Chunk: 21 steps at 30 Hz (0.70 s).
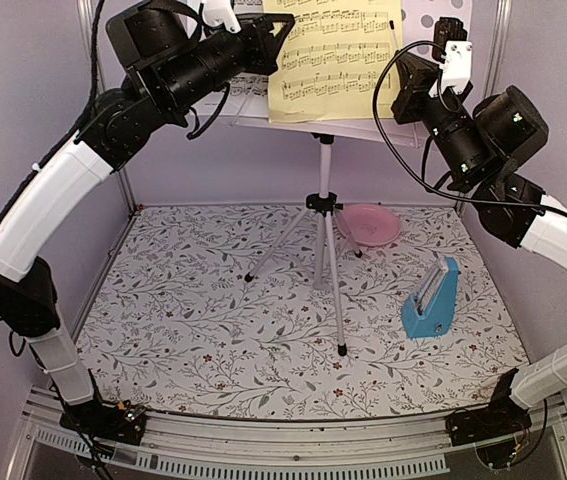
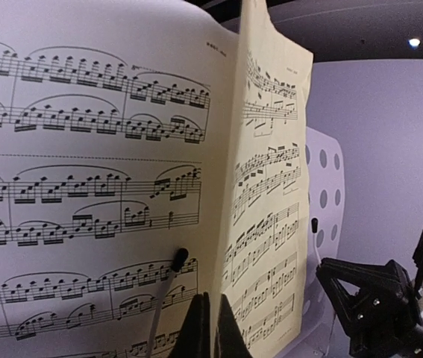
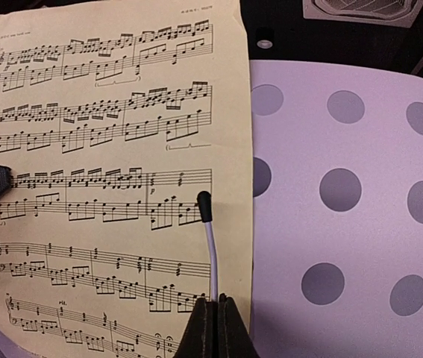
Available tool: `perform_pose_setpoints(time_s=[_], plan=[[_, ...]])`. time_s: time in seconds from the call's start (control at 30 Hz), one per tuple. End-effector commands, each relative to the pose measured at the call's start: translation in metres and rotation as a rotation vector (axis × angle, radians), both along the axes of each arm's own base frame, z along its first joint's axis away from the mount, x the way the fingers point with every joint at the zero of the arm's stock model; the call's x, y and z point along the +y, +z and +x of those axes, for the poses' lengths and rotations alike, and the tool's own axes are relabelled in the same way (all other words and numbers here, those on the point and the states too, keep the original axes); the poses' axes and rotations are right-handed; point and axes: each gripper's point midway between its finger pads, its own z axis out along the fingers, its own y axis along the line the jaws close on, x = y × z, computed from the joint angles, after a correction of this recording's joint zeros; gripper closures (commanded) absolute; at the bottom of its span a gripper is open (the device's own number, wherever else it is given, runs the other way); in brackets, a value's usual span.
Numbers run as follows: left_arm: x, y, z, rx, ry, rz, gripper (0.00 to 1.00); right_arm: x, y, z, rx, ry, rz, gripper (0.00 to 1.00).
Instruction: Set up the instrument practice props
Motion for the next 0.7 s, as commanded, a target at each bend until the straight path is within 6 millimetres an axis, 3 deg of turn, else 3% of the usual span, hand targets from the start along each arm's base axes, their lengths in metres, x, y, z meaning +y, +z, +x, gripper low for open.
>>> perform_pose_setpoints(time_s=[0.0, 0.17, 0.37, 0.67], plan=[[-0.034, -0.011, -0.01, -0.053, -0.124, 0.067, 1.0, 0.002, 0.008, -0.009, -0.053, 0.031, -0.015, 1.0], [-0.057, -0.023, -0.012, -0.089, -0.193, 0.117, 1.0, 0.007, 0.008, -0.009, -0.06, 0.046, -0.028, 1.0], [-0.072, -0.022, -0.022, -0.167, -0.26, 0.149, 1.0, 0.007, 0.01, -0.01, -0.068, 0.051, -0.03, 1.0], [-0.032, 0.012, -0.009, -0.211, -0.185, 0.049, 1.0, 0.005, 0.01, -0.014, -0.076, 0.05, -0.038, 1.0]])
